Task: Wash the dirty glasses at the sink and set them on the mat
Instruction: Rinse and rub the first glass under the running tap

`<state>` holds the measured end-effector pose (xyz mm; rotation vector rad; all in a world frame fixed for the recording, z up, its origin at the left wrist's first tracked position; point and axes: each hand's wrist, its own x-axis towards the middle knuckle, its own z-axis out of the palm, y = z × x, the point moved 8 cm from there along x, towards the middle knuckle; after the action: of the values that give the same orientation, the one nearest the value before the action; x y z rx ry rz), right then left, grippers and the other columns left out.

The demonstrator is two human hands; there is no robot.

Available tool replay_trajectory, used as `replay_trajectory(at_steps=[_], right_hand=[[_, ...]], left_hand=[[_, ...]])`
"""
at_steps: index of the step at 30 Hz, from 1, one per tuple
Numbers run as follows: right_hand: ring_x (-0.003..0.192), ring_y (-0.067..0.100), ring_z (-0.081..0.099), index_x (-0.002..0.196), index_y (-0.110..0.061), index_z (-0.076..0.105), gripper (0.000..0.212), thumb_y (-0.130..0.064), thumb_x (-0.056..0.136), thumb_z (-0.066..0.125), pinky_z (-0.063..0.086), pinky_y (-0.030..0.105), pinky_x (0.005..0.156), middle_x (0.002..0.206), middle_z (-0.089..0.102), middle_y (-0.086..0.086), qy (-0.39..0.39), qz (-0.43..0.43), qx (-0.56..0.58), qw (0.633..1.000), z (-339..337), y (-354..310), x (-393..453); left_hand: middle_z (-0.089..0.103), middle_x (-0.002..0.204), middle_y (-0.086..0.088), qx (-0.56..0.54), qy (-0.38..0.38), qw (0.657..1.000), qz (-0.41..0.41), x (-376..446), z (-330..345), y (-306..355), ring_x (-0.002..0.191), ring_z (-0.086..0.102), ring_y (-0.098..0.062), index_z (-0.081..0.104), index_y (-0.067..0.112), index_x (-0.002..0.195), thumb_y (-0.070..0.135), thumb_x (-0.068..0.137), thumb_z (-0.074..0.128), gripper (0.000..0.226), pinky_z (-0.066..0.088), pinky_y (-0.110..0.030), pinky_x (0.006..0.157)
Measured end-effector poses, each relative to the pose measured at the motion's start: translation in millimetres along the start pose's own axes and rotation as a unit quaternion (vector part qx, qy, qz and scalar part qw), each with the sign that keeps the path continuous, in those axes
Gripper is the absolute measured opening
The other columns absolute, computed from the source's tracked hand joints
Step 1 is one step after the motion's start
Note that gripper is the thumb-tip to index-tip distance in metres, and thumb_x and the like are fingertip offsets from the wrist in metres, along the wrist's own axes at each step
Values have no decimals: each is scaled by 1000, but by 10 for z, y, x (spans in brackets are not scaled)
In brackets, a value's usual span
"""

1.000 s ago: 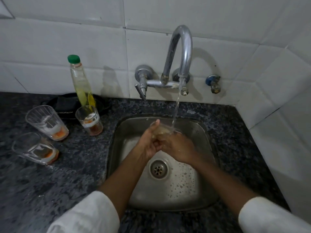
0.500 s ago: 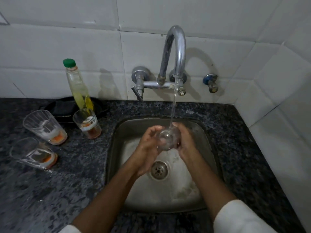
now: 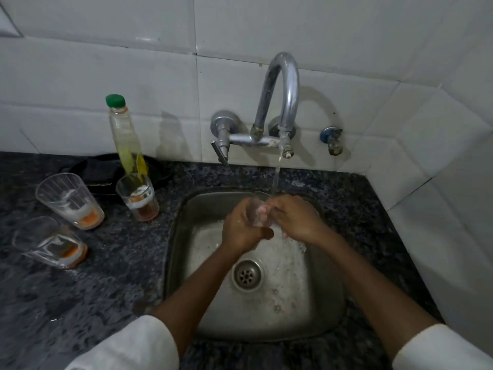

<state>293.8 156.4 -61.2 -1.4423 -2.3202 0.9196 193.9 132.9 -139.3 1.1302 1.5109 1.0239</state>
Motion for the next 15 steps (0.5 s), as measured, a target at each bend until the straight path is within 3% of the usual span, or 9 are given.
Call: replay_trajectory(at_steps=[2, 3, 5, 6, 8, 10, 12, 14, 15], right_hand=[[46, -3, 55, 80, -12, 70, 25, -17, 98, 54, 39, 8, 49, 71, 63, -4, 23, 4, -30, 999, -36, 0, 15], [51, 0, 56, 81, -10, 71, 23, -15, 97, 55, 39, 8, 51, 71, 63, -3, 41, -8, -33, 999, -79, -36, 3], [61, 7, 63, 80, -8, 71, 22, -14, 95, 56, 42, 14, 58, 70, 67, -5, 51, -43, 6, 998, -156, -97, -40], [60, 6, 63, 79, -9, 71, 23, -13, 95, 56, 43, 17, 58, 67, 67, -10, 42, -61, 34, 997, -173, -108, -60], [51, 2, 57, 73, -11, 67, 26, -11, 96, 54, 41, 17, 53, 57, 62, -12, 10, -78, 62, 995, -149, -141, -93], [49, 4, 53, 63, -20, 59, 35, -17, 98, 54, 39, 19, 54, 55, 58, -9, 21, -50, 6, 999, -130, -115, -62], [49, 1, 50, 60, -21, 57, 37, -19, 97, 55, 37, 17, 53, 56, 55, -9, 43, 11, -18, 999, -142, -24, -20], [49, -3, 55, 68, -15, 67, 29, -15, 95, 58, 38, 9, 50, 60, 60, -8, 59, 44, 50, 996, -154, 42, -15], [49, -5, 57, 71, -15, 70, 26, -14, 94, 59, 40, 7, 51, 61, 63, -9, 65, 38, 74, 994, -174, 33, -25]], left_hand=[[68, 96, 10, 24, 40, 998, 48, -10, 20, 17, 85, 67, -12, 56, 30, 105, 19, 59, 87, 56, 59, -43, 72], [68, 100, 8, 4, 4, 999, 48, 24, 55, -6, 88, 68, -13, 56, 30, 109, 20, 58, 89, 61, 60, -44, 76], [68, 116, -3, -83, -160, 983, 15, 77, 140, -51, 105, 68, -21, 57, 22, 122, 12, 59, 88, 71, 57, -47, 90], [67, 122, -9, -138, -249, 959, -6, 68, 177, -59, 110, 66, -27, 56, 14, 127, 6, 62, 83, 71, 56, -47, 93], [66, 115, -19, -203, -353, 913, -36, 28, 208, -34, 104, 64, -36, 57, 0, 124, -4, 68, 70, 57, 55, -47, 87], [68, 102, -17, -155, -276, 948, -31, 107, 204, -61, 95, 63, -34, 63, -1, 108, -1, 63, 74, 47, 53, -47, 85], [72, 99, -5, -46, -106, 993, -16, 123, 161, -21, 92, 69, -23, 66, 13, 104, 5, 58, 84, 51, 57, -44, 86], [72, 98, 5, 13, 11, 1000, 20, 56, 118, 23, 86, 69, -11, 62, 23, 109, 11, 58, 88, 59, 60, -32, 73], [71, 100, 5, 15, 4, 999, 39, 59, 121, 32, 86, 69, -9, 60, 23, 112, 12, 58, 90, 63, 58, -25, 67]])
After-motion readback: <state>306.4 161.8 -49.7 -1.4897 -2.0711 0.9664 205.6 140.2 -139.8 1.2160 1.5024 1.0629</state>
